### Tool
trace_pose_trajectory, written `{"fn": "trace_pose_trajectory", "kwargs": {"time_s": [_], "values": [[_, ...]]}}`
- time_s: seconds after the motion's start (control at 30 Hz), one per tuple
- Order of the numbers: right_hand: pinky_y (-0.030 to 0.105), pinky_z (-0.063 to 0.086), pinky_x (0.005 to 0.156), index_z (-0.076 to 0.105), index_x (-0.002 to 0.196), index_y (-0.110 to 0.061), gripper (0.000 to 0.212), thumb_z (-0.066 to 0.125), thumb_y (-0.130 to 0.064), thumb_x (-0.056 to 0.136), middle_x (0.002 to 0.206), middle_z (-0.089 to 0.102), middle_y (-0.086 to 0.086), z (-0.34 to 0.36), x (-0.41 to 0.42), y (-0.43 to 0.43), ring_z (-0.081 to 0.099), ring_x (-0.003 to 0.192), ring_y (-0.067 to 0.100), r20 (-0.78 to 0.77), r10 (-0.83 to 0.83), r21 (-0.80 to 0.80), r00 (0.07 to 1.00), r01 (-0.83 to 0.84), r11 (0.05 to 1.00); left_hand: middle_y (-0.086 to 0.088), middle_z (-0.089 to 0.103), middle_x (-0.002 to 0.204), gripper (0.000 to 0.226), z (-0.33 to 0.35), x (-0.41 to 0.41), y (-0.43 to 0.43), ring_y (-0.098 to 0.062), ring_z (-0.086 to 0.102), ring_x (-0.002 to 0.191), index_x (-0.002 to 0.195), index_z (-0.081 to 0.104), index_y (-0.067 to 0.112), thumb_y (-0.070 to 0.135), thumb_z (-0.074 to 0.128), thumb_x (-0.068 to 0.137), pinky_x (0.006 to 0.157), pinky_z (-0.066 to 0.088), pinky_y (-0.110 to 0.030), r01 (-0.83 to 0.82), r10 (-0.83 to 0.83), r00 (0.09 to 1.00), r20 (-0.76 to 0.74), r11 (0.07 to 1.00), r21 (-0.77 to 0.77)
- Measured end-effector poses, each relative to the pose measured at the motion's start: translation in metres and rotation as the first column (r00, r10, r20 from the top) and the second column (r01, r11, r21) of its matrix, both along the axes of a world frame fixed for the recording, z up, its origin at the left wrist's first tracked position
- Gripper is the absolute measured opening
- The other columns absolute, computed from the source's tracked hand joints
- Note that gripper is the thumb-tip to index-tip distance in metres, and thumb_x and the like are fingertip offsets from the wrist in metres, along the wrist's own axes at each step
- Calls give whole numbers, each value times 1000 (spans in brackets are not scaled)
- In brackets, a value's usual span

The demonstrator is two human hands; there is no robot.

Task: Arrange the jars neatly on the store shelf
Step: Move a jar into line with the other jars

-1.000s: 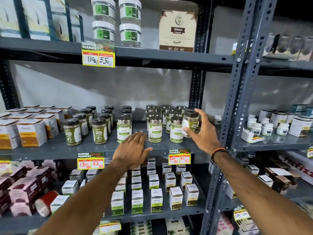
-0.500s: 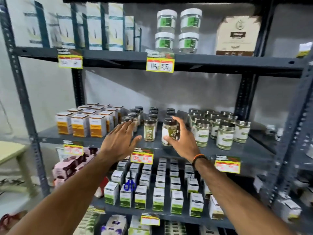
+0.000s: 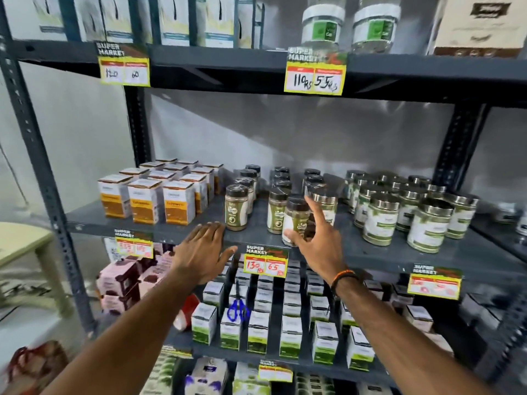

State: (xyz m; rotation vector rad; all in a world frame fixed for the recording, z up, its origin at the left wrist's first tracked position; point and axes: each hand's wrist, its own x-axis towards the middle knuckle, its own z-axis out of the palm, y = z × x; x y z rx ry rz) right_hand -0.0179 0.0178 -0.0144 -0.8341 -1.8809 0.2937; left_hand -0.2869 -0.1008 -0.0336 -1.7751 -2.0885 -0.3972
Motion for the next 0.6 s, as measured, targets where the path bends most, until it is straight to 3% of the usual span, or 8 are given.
{"fn": "trace_pose_trajectory", "kwargs": {"time_s": [0.1,0.13,0.33,0.47,0.53,0.6], "values": [[35,57,96,16,157,-59,100,81,-53,82,140,65,-3,-1,1,-1,67,111,11,-4,1,33,1000,-1,999,-15,48,155,85,-5,-6,7,-30,43,142,151,42,9,70,13,99,120,28,-43,-2,2,1000,-6,1000,21],[39,56,98,16,158,-58,101,82,-53,82,142,64,-2,-1,1,-3,66,116,14,-9,8,36,1000,-8,999,-15,49,154,85,-5,-8,9,-30,45,141,150,43,9,70,13,100,120,29,-44,0,0,1000,-9,1000,27],[36,52,102,22,161,-43,103,85,-52,79,145,58,-1,1,5,-11,56,119,7,-30,-8,19,1000,9,1000,-14,49,154,84,-10,-11,10,-29,45,141,151,43,10,71,15,100,120,30,-45,3,-3,1000,-12,999,48],[39,60,88,34,153,-33,80,70,-63,88,144,58,1,10,27,-13,64,112,15,-97,-98,125,990,110,986,-14,51,153,82,-11,-10,9,-29,45,141,150,45,9,69,19,102,120,32,-46,6,-5,1000,-22,997,72],[42,62,79,42,148,-27,66,67,-55,93,138,58,0,21,38,-7,65,106,14,-180,-75,151,981,103,983,-14,51,153,81,-12,-10,9,-29,45,141,150,45,8,68,20,102,120,31,-46,5,-3,1000,-27,997,77],[46,58,89,45,148,-24,63,71,-43,94,140,54,3,31,44,7,61,113,16,-184,-86,129,979,111,985,-14,51,153,81,-12,-11,10,-29,46,141,150,45,8,69,19,102,120,31,-46,3,-1,999,-32,997,75]]}}
